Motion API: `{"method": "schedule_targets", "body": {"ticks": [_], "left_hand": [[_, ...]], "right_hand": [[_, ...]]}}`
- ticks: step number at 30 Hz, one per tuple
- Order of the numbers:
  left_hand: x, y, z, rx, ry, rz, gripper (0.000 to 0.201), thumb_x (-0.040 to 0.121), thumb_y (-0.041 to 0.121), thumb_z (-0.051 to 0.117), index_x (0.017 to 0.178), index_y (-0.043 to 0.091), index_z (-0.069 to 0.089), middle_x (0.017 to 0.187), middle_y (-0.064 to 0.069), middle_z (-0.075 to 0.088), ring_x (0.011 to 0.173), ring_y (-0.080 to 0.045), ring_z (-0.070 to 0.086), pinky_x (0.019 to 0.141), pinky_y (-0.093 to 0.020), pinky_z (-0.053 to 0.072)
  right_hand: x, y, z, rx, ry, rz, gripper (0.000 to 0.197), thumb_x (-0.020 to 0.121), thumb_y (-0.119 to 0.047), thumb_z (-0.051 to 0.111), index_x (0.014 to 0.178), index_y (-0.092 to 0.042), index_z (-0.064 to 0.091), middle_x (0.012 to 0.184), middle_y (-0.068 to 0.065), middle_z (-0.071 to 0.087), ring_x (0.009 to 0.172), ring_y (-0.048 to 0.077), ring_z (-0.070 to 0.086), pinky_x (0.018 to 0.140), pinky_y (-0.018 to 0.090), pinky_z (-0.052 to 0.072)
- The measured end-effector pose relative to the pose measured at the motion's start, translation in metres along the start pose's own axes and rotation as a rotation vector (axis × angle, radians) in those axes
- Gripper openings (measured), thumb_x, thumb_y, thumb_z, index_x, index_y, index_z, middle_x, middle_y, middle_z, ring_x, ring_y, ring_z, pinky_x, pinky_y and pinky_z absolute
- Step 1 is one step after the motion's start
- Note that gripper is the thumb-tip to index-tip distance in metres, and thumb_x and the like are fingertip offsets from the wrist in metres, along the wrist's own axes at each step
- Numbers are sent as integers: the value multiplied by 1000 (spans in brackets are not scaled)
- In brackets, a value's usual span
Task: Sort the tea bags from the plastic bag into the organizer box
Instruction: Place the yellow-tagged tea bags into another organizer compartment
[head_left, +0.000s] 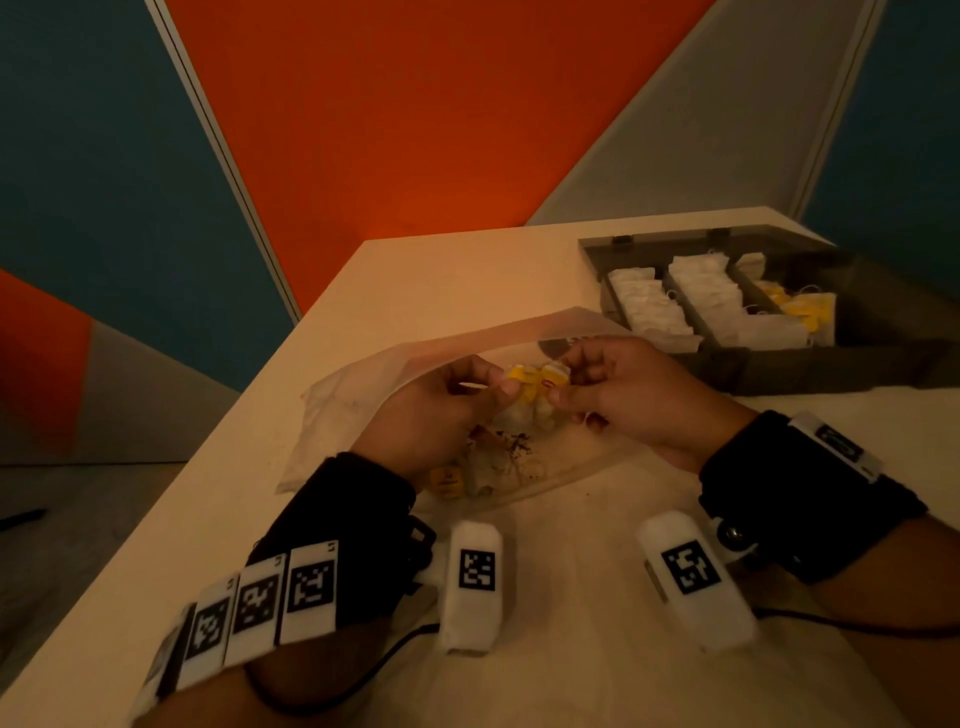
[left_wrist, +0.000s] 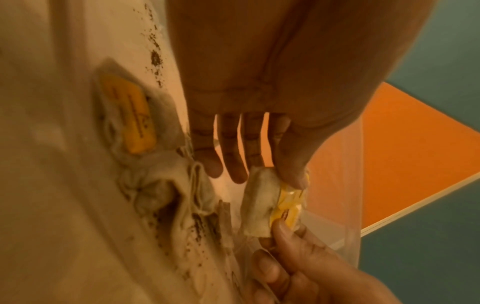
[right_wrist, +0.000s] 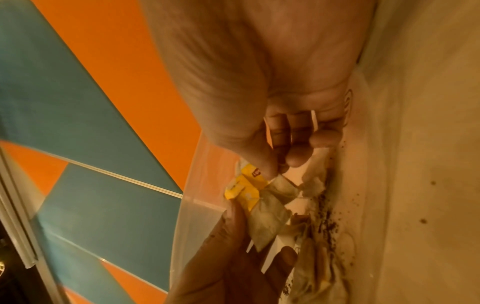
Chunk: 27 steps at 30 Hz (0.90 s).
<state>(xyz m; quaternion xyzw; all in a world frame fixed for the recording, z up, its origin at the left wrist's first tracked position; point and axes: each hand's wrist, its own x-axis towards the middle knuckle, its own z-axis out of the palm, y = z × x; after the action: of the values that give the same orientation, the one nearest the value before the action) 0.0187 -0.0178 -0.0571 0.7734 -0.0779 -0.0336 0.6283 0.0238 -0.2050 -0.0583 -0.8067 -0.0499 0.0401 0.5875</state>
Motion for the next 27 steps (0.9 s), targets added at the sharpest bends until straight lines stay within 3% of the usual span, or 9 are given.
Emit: {"method": "schedule_targets", "body": {"ticks": [4,7,9,12,15,18,22,24,27], "left_hand": [[1,-2,-2,-3,-15,1,9,86,18,71,84,10,68,92,-24,71,81,-35,63,78,-48,52],[1,-2,0,8,-41,19,13,85,16,71,88,3,69,98,-25,70,83,-31,62,78,-43,50],[1,1,2,6,-16,36,13,86,12,68,88,-1,68,90,-24,70,79,-28,61,75,-39,49],[2,0,4,-61,73,16,14,89,8,65,90,-6,65,82,-20,65,77,-27,56,69,-34,46],[6,-4,4,-82,143,-35,14,90,12,65,91,-3,66,79,-14,66,75,-26,58,69,-34,48],[9,-8,4,-77,193,-44,19,87,16,69,91,-2,67,83,-16,70,75,-27,62,70,-39,51],[10,-11,3,-54,257,-67,26,68,37,70,78,14,69,84,-14,73,84,-36,69,77,-50,57],[9,-10,2,-62,262,-69,28,65,40,67,76,15,68,84,-14,72,84,-38,69,76,-55,57],[10,-10,1,-73,270,-79,24,65,39,67,74,17,65,80,-11,71,82,-36,69,76,-58,56]], "right_hand": [[1,0,-1,-9,23,24,5,86,-6,70,91,-7,70,78,12,67,63,15,56,56,27,44],[-3,-3,0,-20,-73,-23,16,85,-1,68,88,-16,72,74,3,68,60,7,58,59,24,48],[-6,-6,0,-31,-121,-56,22,84,1,69,89,-21,72,79,2,70,65,7,60,61,23,50],[-1,-5,-5,-58,-36,-48,27,86,4,65,96,-20,69,84,4,67,71,10,61,56,16,47],[7,-8,-9,-353,66,-108,25,86,4,63,104,-13,68,85,-5,56,76,10,54,56,8,41],[10,-16,-5,-739,-81,-138,23,86,-17,70,108,-19,67,92,-12,47,89,11,53,62,12,38],[13,-25,9,-984,-232,-102,41,77,-43,77,107,-16,70,102,3,65,92,21,61,77,31,52],[15,-25,13,-1039,-220,-122,43,73,-45,79,102,-14,70,98,7,67,90,23,62,79,34,53],[22,-20,11,-1072,-163,-162,21,81,-29,72,96,-13,69,104,9,63,92,25,59,78,31,50]]}}
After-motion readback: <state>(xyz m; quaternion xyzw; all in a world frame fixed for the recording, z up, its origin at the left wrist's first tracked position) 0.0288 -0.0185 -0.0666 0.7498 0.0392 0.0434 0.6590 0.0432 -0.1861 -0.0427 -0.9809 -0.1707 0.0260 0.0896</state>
